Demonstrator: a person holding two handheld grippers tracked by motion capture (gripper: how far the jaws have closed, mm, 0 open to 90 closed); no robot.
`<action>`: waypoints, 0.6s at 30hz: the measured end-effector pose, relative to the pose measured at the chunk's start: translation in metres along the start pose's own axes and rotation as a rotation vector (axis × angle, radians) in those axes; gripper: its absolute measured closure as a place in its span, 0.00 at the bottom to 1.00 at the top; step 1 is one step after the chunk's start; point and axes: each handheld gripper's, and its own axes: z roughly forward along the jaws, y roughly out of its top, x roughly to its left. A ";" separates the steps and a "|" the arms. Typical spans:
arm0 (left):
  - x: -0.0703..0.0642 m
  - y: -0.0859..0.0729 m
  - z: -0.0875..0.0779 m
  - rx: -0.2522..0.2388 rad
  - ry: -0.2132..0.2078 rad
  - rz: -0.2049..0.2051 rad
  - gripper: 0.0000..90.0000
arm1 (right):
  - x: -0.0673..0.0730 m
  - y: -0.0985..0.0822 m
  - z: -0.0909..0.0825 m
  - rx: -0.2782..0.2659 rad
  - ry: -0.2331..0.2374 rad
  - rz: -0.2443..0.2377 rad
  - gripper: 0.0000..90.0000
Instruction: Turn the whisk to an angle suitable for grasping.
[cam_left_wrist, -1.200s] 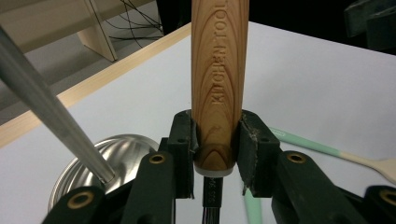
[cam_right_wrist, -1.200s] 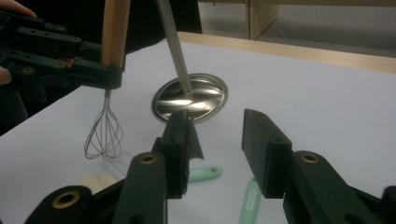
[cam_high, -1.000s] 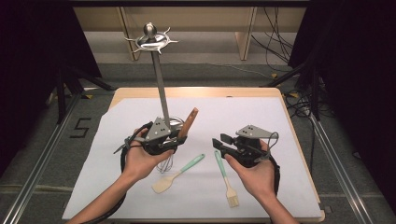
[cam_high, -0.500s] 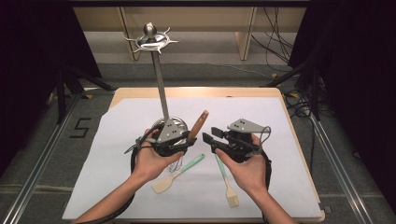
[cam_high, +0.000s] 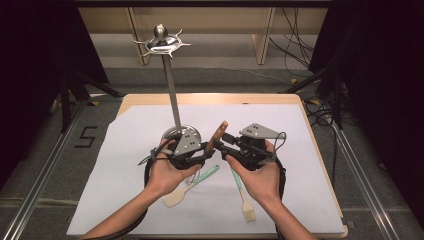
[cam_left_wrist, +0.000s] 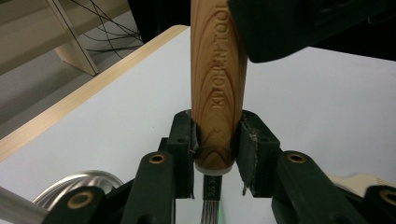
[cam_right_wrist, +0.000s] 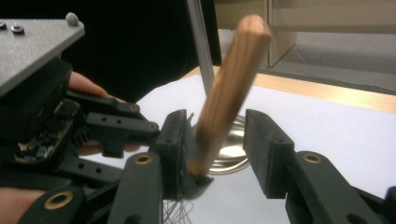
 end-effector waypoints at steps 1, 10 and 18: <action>-0.001 0.000 0.000 -0.003 -0.004 0.005 0.76 | -0.001 0.001 0.000 0.003 -0.005 -0.010 0.69; -0.005 0.002 0.000 -0.008 -0.009 0.015 0.76 | -0.002 0.004 0.000 -0.010 0.012 0.030 0.80; -0.002 0.005 -0.004 -0.032 -0.042 0.046 0.75 | 0.002 0.009 -0.006 0.000 0.027 0.064 0.82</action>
